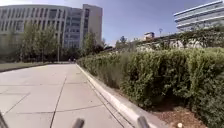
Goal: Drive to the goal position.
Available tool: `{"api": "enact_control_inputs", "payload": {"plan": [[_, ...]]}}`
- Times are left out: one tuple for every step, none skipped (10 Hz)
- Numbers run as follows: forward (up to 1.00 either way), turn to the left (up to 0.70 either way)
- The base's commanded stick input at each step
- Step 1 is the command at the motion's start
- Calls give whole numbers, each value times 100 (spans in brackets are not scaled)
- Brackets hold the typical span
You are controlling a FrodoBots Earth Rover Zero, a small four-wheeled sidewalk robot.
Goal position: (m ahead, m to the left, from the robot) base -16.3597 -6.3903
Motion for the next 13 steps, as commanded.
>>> {"api": "enact_control_inputs", "payload": {"plan": [[4, 0], [4, 0], [4, 0], [4, 0], [4, 0], [4, 0], [4, 0], [4, 0], [4, 0], [4, 0], [4, 0], [4, 0], [4, 0]]}}
